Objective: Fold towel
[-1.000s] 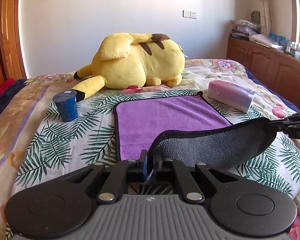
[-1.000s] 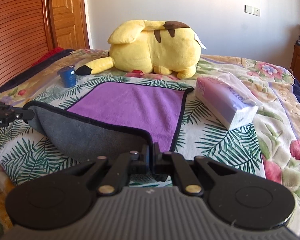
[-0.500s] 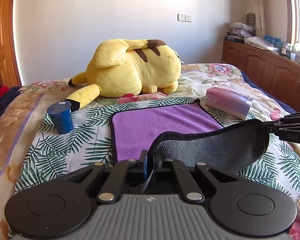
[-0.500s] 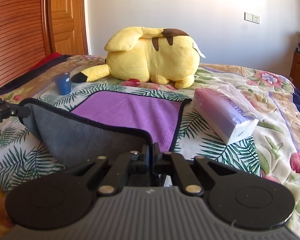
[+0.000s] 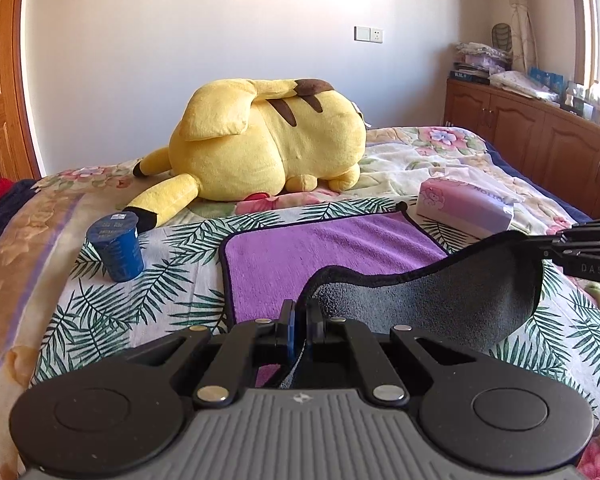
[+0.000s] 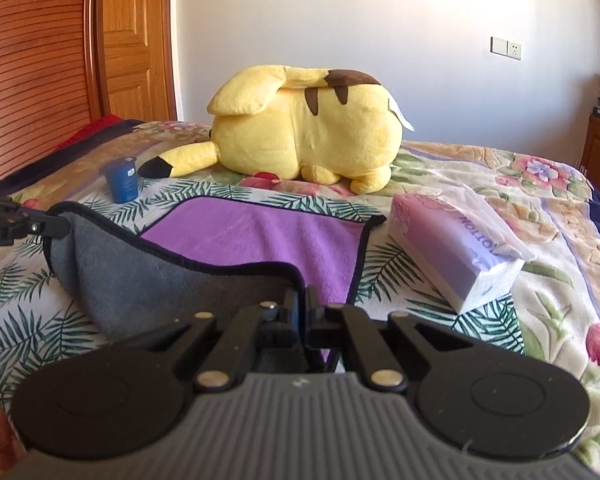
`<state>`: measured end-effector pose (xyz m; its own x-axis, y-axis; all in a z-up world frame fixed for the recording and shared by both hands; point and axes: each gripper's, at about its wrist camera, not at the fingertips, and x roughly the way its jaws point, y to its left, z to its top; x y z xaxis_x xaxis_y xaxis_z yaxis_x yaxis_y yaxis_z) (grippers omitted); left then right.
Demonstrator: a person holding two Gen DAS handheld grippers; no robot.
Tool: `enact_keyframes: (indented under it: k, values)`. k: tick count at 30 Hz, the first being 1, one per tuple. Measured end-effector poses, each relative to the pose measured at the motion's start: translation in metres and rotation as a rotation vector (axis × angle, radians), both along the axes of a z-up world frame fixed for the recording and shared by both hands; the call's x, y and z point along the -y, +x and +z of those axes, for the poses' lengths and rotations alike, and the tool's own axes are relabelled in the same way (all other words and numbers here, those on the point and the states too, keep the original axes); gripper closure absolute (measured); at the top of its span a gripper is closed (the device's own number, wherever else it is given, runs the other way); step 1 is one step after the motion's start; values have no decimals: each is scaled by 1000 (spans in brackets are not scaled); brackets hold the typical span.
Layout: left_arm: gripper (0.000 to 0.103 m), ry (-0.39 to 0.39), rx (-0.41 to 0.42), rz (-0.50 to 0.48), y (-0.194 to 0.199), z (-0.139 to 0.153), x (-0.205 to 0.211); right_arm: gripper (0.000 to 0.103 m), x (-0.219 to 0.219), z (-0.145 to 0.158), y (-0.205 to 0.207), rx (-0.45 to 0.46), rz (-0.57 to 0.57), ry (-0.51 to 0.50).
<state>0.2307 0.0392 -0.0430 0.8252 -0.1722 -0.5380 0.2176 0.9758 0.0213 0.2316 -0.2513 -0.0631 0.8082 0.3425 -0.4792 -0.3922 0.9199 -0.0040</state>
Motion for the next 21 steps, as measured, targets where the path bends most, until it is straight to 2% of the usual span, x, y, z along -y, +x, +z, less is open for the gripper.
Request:
enact_keyframes:
  k: [6,12,21]
  values:
    - [103,11,73,9,2,12,1,100,-3,10,2,34,14,4]
    - [103,23,121,14,7,26,1,100,-7,24,4,112,6,-10]
    - [103,78,183,5,27,39,8,100,-12,34,21,181,10,-52]
